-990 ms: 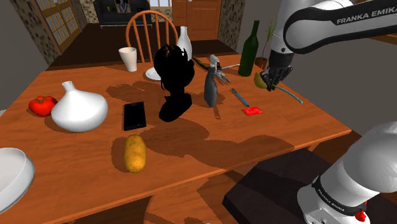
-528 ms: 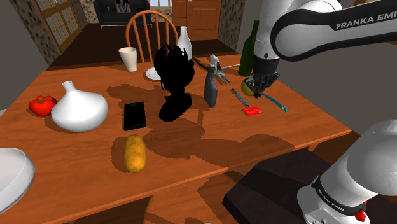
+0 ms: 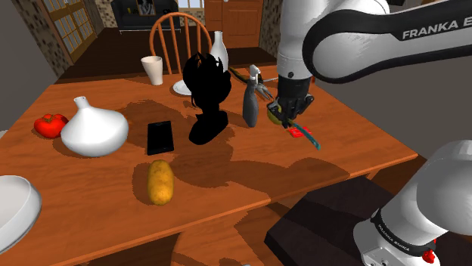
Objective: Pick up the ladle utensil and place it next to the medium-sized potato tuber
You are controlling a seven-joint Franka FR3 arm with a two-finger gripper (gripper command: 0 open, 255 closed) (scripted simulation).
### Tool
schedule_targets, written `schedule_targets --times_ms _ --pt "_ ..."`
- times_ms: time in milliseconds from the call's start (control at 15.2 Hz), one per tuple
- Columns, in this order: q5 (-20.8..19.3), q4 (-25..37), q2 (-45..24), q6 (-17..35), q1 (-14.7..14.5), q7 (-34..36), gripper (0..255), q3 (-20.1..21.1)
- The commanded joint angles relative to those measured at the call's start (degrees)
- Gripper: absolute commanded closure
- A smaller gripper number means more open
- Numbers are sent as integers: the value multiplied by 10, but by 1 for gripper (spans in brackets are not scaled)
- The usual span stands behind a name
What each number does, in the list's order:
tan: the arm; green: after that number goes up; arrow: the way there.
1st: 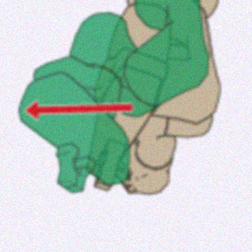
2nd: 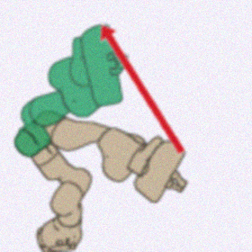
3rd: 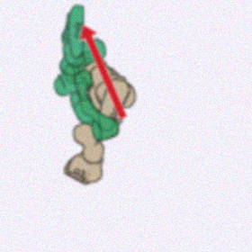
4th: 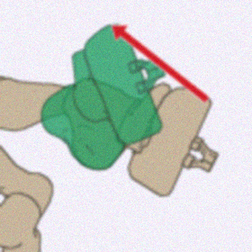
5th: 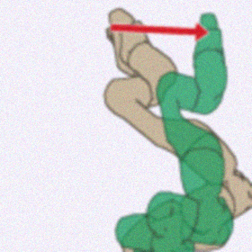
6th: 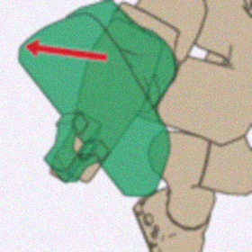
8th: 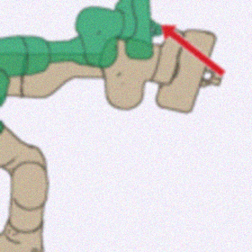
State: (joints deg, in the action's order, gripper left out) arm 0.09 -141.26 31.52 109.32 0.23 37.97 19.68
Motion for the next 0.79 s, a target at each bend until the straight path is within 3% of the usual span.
schedule_targets --times_ms 0,594,726 --pt "9 16 -18 -1 -8 31 255 25" --pt "12 130 -129 -17 -28 173 255 137" --pt "10 118 -133 -1 -28 176 255 139"
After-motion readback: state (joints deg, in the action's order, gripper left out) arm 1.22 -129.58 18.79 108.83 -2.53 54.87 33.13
